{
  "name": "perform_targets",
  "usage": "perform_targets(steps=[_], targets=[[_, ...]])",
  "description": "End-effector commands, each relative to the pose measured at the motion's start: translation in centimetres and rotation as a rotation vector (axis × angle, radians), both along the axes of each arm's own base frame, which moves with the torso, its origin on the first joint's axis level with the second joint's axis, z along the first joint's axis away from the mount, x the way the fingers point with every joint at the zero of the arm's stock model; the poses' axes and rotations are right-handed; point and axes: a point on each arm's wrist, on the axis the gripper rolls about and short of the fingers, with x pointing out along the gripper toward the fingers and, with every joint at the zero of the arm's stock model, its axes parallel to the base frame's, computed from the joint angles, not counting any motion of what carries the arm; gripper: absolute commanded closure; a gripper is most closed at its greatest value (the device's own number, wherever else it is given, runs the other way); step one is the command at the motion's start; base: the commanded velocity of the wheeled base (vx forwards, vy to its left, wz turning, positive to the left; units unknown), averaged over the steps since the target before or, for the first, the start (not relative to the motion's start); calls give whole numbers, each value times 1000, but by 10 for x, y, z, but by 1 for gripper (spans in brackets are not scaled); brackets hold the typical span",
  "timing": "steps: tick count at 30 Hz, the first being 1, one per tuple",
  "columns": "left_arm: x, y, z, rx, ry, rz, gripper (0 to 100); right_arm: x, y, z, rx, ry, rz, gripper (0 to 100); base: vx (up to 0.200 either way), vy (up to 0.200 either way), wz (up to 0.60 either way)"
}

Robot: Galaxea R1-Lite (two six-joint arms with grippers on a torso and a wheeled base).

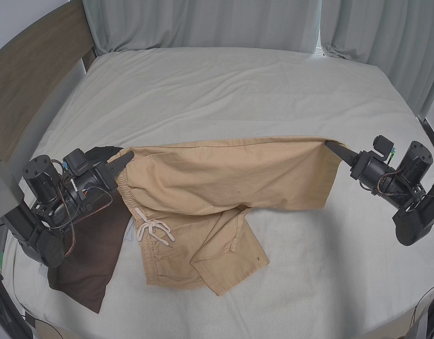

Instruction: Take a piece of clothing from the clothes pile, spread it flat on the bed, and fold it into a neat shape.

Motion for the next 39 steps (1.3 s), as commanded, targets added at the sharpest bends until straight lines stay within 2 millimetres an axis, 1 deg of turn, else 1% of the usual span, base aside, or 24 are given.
perform_targets(steps=[1,7,12,19,30,33,34,35,39], targets=[[10,-1,-7,0,11,1,100,16,2,-7,2,-1,-12,100,0,0,0],[24,-2,-12,-2,3,11,100,28,4,-8,4,-18,-12,100,0,0,0],[41,-4,-17,-14,-9,60,100,45,4,-18,3,-14,-18,100,0,0,0],[59,-6,-24,-25,-20,76,100,63,4,-24,17,-20,-20,100,0,0,0],[82,-8,-31,-54,-40,113,100,88,6,-36,23,-36,-20,100,0,0,0],[91,-7,-30,-70,-61,154,100,95,7,-35,25,-57,-20,100,0,0,0],[91,-7,-30,-70,-63,156,100,95,7,-35,26,-57,-20,100,0,0,0],[95,-7,-31,-79,-64,170,100,100,8,-36,27,-66,-20,100,0,0,0],[100,-6,-38,-85,-55,176,100,111,11,-40,29,-81,-14,100,0,0,0]])
